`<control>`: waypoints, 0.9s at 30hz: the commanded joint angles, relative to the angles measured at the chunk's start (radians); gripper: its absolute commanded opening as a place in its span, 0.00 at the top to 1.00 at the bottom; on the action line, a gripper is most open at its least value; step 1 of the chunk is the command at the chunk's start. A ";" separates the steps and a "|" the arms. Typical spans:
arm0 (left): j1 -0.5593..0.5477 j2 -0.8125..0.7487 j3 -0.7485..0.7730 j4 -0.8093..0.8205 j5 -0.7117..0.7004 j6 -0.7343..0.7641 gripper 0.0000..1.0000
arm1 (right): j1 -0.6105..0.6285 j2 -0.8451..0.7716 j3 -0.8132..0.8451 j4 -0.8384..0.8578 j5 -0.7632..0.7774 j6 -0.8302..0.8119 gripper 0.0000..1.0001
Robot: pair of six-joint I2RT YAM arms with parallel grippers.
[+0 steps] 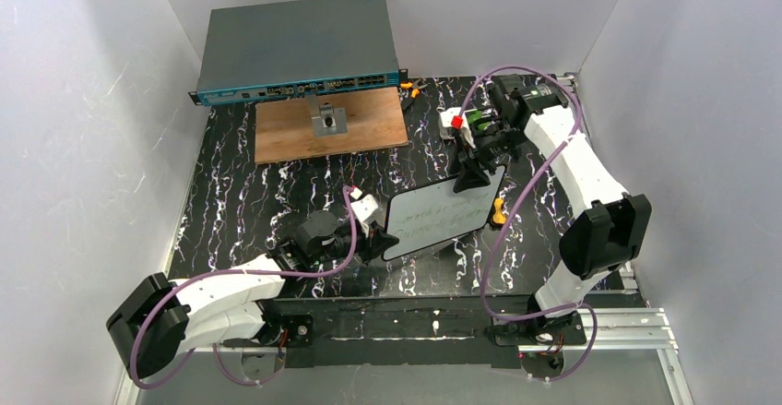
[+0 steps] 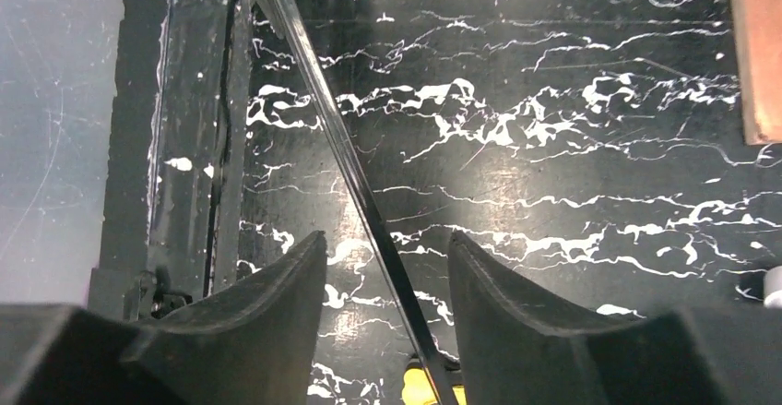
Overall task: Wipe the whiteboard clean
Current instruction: Move the whiteboard eraser to the center of the board.
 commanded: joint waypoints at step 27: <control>-0.001 -0.002 0.032 0.011 0.013 0.019 1.00 | 0.087 0.024 -0.090 -0.009 0.124 -0.012 0.87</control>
